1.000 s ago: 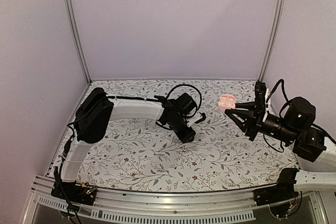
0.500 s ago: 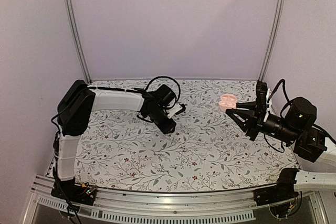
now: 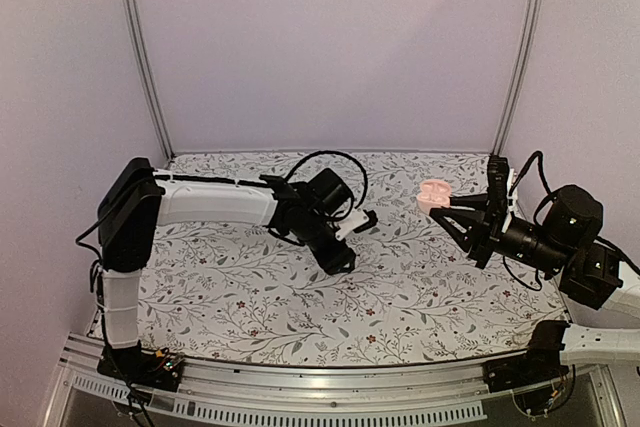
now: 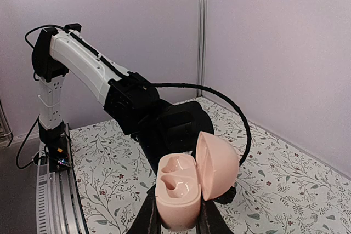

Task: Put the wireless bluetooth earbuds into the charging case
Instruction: Pick up the right earbud from the center of the board.

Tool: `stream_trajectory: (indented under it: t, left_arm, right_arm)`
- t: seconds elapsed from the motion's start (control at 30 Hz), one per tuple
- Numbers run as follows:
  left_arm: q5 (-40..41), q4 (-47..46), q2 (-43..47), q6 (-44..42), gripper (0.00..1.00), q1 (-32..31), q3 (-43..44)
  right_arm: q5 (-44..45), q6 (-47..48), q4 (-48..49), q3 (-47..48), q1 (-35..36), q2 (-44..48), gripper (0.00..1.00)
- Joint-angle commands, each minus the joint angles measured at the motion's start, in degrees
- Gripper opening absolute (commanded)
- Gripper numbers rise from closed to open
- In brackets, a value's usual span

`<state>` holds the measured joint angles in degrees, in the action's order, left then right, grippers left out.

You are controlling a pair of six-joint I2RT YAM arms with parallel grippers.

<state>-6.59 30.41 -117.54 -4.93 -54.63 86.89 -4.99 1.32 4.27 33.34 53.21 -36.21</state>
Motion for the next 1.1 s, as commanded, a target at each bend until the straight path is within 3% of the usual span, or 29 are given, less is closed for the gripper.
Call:
stream_trajectory:
  t: [0.0,0.2,0.67,1.07]
  left_arm:
    - [3.25,1.09,-5.06,4.72,0.70,-3.57,6.14]
    - [7.31,1.96,-8.09,7.19,0.99,-5.37,8.75]
    - [17.52,7.26,-11.20,9.26,1.00,-5.62,10.43]
    - [19.27,6.47,0.40,10.72,1.00,-2.00,-6.96]
  right_arm:
    - [0.17,0.35,0.32,-0.30,-0.21,0.05,0.00]
    - [0.08,0.35,0.22,-0.27,-0.21,0.40,0.00]
    - [-0.19,0.35,0.18,-0.15,-0.21,0.35,0.00]
    - [-0.35,0.35,0.26,-0.03,-0.19,0.00,0.00]
